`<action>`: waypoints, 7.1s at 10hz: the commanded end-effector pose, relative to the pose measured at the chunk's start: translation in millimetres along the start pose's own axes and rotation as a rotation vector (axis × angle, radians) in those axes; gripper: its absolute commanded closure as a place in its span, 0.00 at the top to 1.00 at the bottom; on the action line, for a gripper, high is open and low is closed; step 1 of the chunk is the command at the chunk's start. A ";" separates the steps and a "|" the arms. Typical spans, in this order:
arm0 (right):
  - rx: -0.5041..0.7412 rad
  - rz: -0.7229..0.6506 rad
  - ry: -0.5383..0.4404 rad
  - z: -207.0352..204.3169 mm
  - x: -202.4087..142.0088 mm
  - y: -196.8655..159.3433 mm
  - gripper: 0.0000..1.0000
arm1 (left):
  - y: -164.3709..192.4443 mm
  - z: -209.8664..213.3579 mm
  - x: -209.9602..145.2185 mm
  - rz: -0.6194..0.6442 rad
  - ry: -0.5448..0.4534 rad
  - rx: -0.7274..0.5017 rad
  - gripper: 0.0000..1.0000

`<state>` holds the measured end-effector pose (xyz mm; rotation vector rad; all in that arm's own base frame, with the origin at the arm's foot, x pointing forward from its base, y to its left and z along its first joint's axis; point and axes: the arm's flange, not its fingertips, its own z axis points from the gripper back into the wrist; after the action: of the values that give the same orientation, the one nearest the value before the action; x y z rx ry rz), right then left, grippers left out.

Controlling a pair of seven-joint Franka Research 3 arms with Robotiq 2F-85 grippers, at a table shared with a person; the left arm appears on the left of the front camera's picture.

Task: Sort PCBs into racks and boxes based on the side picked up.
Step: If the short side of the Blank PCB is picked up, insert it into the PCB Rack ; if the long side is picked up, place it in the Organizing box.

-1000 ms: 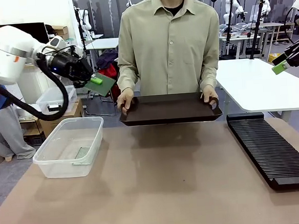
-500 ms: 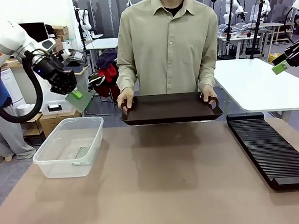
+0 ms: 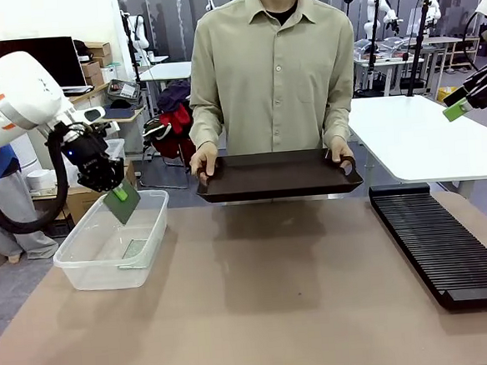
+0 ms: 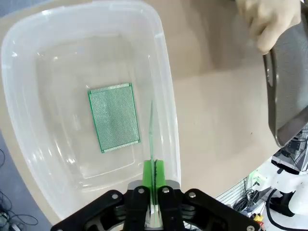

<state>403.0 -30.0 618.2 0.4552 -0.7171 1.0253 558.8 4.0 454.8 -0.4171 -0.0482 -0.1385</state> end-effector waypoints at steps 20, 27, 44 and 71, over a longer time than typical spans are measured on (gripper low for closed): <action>0.019 0.010 -0.017 -1.0 0.1 -0.4 1.00 | 42.1 -70.5 -13.2 0.162 0.049 -0.041 0.82; 0.019 0.010 -0.017 -1.0 0.1 -0.4 1.00 | 3.3 -5.5 -9.6 -0.113 -0.141 0.039 1.00; 0.019 0.010 -0.017 -1.0 0.1 -0.4 1.00 | -17.3 31.6 -0.5 -0.173 -0.292 0.107 1.00; 0.019 0.010 -0.017 -1.0 0.1 -0.4 1.00 | -84.5 195.5 -83.1 -0.939 -0.415 0.083 1.00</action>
<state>403.1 -30.0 618.1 0.4550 -0.7167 1.0251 466.8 18.7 667.5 -0.3122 -0.6159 -0.9578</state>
